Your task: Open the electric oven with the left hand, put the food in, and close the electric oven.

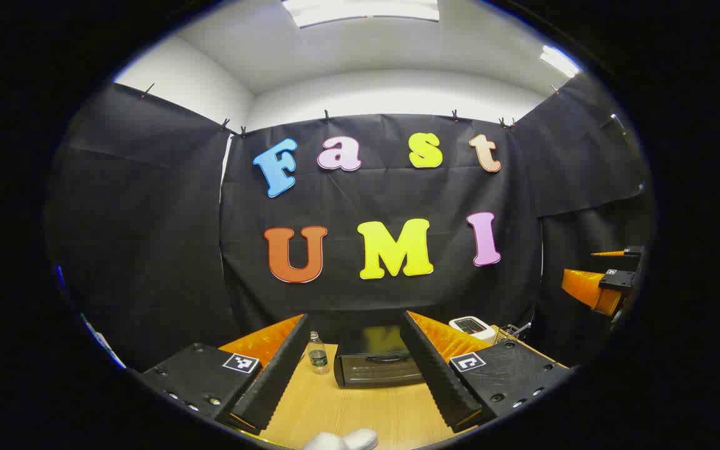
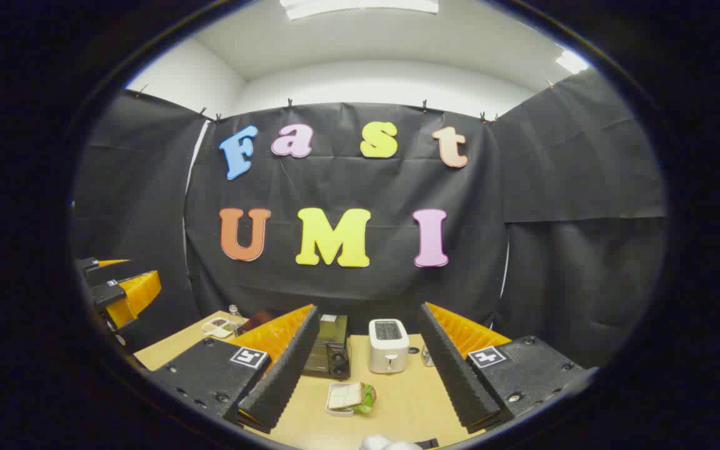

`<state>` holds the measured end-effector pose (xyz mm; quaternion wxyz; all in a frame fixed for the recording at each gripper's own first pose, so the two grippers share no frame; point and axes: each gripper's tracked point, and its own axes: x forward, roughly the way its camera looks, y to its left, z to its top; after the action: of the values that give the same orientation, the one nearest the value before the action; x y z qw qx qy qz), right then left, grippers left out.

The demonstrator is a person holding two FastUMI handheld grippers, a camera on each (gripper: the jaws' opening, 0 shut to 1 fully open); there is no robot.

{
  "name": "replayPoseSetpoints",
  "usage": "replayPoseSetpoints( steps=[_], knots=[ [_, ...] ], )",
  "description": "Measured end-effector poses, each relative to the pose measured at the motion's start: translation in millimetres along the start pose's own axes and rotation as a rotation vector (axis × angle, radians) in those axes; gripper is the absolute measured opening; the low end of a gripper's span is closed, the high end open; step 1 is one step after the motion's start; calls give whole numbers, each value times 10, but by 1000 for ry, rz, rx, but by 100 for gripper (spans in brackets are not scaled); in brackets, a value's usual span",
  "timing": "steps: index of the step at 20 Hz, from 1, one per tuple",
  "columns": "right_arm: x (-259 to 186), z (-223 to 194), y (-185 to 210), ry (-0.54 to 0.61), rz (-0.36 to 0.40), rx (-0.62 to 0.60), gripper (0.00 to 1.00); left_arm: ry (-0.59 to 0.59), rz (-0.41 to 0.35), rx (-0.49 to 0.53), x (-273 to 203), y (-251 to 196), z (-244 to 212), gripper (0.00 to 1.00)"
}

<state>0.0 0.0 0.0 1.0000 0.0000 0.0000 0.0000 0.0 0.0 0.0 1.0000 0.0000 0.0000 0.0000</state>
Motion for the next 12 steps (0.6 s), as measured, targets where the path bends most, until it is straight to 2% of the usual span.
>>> replayPoseSetpoints(
  steps=[1, 12],
  knots=[
    [8, -7, 0, 0, -2, -2, 94, 1, 3, 4, 18, 5, -8, 95],
    [80, -51, -1, 18, -6, 0, 94, 13, 9, 20, 188, -41, -106, 95]
  ],
)
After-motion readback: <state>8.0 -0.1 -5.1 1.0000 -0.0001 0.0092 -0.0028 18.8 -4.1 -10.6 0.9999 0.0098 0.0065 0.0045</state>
